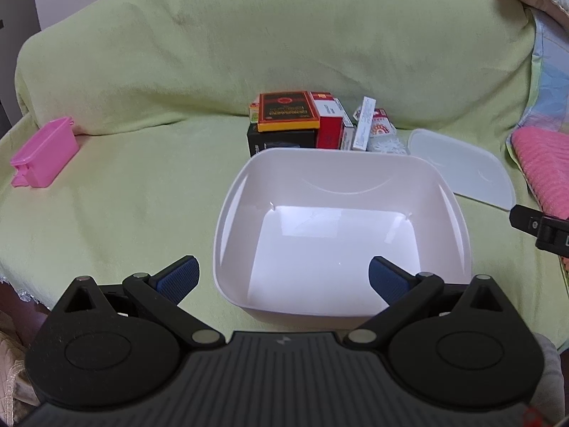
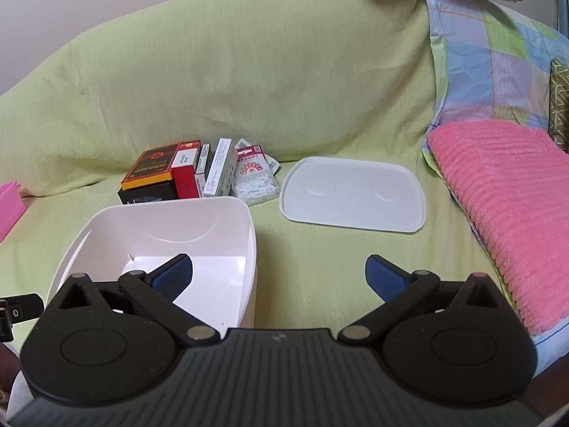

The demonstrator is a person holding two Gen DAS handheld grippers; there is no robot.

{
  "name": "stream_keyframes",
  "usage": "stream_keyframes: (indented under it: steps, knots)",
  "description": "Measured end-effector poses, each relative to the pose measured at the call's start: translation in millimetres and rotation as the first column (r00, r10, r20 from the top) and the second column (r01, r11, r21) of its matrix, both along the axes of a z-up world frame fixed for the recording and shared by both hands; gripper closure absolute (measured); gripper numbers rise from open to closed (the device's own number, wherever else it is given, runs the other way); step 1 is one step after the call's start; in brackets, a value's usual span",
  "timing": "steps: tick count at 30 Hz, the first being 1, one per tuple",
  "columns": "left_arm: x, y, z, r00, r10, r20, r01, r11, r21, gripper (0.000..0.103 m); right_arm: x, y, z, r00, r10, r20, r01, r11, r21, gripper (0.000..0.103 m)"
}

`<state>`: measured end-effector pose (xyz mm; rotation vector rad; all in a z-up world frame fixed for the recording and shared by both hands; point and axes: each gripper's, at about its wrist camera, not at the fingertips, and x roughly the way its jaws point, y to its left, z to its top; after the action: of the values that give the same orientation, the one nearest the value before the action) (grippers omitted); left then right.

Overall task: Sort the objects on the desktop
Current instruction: 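Move the right gripper toward the stack of medicine boxes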

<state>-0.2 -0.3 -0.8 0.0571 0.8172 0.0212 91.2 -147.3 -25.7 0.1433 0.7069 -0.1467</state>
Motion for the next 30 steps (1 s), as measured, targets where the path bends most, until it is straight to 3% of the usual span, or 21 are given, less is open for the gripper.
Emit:
stream_keyframes:
  steps: [13, 30]
  knots:
    - [-5.2, -16.9, -26.8, 0.994, -0.045, -0.1, 0.044, 0.999, -0.01, 0.001, -11.3, -11.2, -17.2, 0.998, -0.024, -0.064, 0.023, 1.0, -0.003, 0.001]
    - [-4.9, -25.9, -33.5, 0.992, -0.057, -0.108, 0.057, 0.998, -0.006, 0.001, -10.6, -9.2, -23.1, 0.997, -0.01, -0.078, 0.009, 1.0, -0.005, 0.001]
